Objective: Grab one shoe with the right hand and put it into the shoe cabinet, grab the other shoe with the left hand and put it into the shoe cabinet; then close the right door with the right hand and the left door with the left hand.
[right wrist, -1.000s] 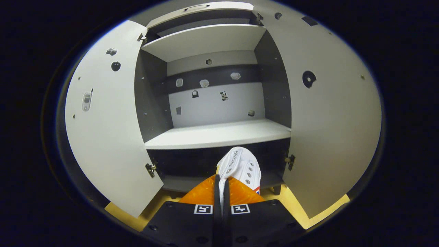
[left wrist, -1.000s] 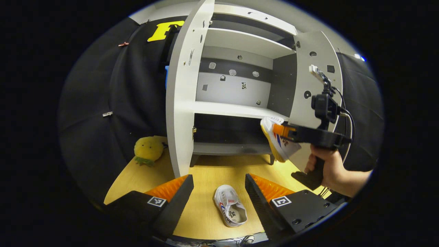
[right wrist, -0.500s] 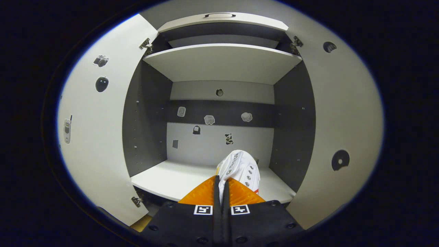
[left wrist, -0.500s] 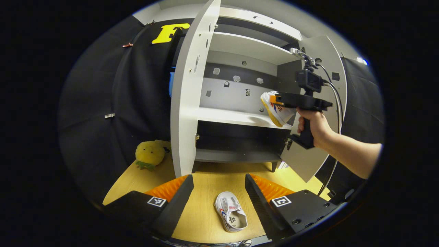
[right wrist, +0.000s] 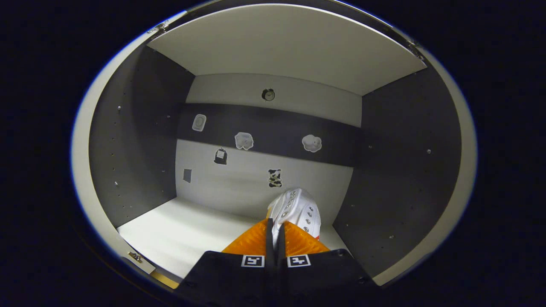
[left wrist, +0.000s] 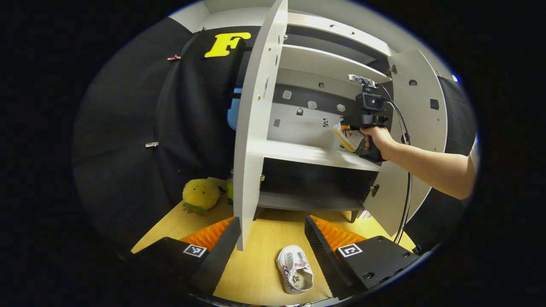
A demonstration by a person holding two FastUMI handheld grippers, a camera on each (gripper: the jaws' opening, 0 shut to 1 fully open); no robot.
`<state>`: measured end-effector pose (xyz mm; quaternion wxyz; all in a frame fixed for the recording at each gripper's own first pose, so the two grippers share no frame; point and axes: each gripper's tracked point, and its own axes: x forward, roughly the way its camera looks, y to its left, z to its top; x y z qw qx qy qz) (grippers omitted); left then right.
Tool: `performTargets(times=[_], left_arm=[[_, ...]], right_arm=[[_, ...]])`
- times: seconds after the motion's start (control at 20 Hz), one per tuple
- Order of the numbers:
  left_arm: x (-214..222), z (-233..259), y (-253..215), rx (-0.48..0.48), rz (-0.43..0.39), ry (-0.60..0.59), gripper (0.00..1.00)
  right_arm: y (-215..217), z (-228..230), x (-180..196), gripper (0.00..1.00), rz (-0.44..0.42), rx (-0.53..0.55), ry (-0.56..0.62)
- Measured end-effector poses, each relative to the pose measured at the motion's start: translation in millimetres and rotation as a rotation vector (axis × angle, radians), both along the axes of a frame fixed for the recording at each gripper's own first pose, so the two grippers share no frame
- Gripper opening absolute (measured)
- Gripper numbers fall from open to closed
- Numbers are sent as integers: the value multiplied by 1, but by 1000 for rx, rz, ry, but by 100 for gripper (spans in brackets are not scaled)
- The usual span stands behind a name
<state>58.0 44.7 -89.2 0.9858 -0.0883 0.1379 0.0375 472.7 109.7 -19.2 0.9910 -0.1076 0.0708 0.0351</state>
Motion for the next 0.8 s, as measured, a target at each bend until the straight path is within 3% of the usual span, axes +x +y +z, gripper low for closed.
performTargets(times=[0.6, 0.8], left_arm=[[-24, 13, 10, 9, 144, -17, 95], [-35, 20, 3, 4, 173, -34, 95]], right_arm=[[13, -75, 21, 5, -10, 122, 318], [18, -53, 12, 18, -13, 235, 314]])
